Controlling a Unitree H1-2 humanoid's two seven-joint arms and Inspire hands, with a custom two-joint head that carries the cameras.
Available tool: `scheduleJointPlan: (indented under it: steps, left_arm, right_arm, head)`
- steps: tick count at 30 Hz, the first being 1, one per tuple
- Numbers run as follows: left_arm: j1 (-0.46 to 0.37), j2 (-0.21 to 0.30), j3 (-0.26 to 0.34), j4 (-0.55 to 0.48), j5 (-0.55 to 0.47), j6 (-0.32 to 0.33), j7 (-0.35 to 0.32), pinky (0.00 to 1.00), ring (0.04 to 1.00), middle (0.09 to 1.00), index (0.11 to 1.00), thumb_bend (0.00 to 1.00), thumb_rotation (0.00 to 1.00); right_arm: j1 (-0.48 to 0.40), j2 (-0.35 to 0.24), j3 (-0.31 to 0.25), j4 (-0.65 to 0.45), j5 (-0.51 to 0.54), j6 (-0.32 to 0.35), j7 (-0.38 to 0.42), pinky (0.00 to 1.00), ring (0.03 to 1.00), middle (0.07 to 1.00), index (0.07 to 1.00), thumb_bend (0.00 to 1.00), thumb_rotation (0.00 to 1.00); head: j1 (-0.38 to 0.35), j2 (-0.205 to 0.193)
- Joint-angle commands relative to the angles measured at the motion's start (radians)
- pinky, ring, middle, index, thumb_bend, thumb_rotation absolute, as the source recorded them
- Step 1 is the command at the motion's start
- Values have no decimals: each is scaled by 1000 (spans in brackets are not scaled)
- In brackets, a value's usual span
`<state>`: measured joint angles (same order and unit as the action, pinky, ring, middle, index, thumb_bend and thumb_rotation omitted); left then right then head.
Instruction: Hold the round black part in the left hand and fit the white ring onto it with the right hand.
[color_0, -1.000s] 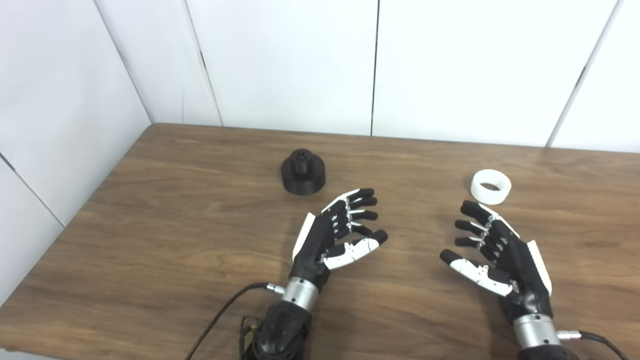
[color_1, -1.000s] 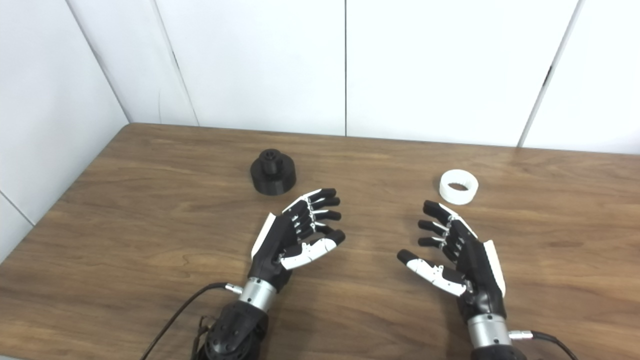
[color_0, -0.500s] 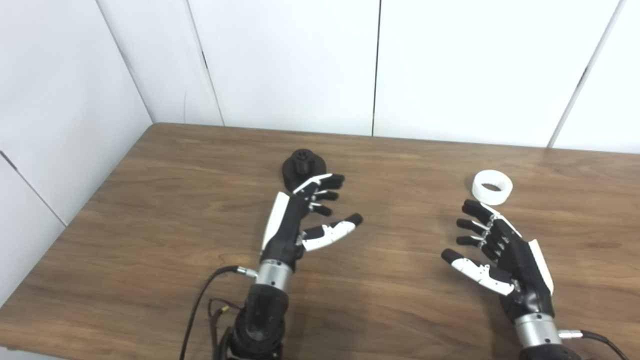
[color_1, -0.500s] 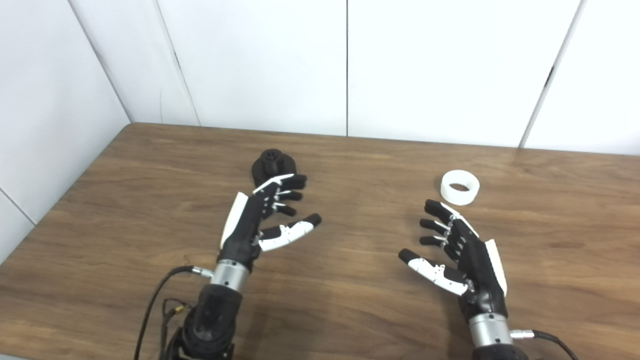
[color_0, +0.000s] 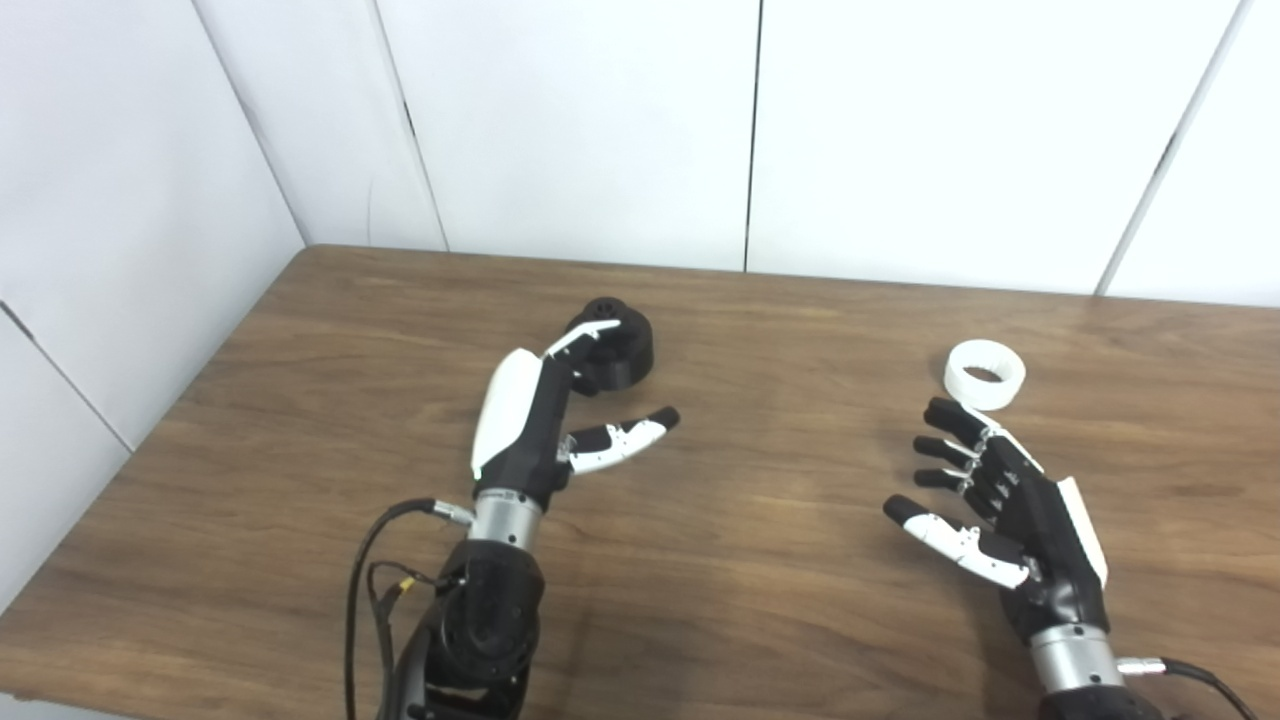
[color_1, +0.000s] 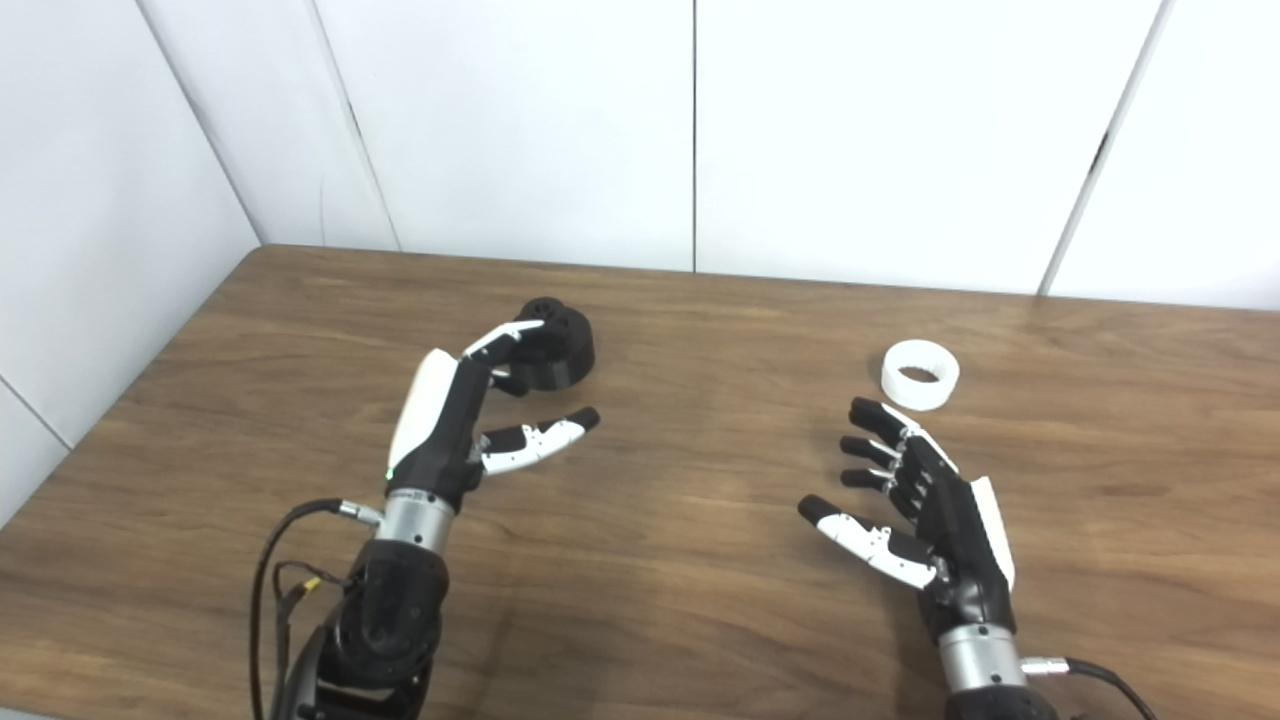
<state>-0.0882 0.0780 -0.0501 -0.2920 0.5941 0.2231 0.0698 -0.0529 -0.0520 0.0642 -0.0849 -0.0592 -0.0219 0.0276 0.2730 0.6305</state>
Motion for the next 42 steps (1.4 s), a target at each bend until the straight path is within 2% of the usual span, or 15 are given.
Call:
scheduleJointPlan:
  steps: [1,9,12,18,23,27,38,42]
  left_arm:
    - [-43,21,9,-5,23,-19,26,667,781,790,732,665,230]
    - [-82,73,17,31,138,19,46,646,793,831,766,685,305]
    - [-94,94,14,52,170,16,54,639,787,830,775,686,307]
    - [-128,131,14,116,209,15,70,672,841,864,823,708,353]
    - [-160,155,9,167,222,38,62,740,921,925,855,756,407]
    - [-183,166,1,219,228,44,69,852,971,965,867,802,470]
    - [-242,204,-36,368,246,52,69,938,1000,1000,893,952,661]
    - [-270,219,-59,413,250,64,59,949,1000,1000,903,996,694]
  right_arm:
    - [-21,-1,-7,1,3,-39,0,631,755,820,792,719,173]
    - [-26,-1,-9,4,6,-39,1,643,757,818,792,720,172]
    - [-27,-2,-10,3,5,-37,2,645,758,816,789,721,170]
    - [-29,-6,-10,0,4,-32,5,633,762,818,790,714,172]
    - [-30,-5,-11,-2,5,-27,4,645,766,820,790,718,178]
    - [-32,-7,-13,-4,7,-25,5,640,762,816,788,717,168]
    - [-29,-9,-13,-13,-3,-17,3,640,764,822,792,701,169]
    - [-27,-10,-14,-11,1,-19,5,635,763,823,792,702,171]
  head:
    - [1,0]
    - [-2,-1]
    - [-3,-3]
    - [-6,-6]
    - [-8,-6]
    - [-10,-5]
    - [-17,-7]
    - [-18,-8]
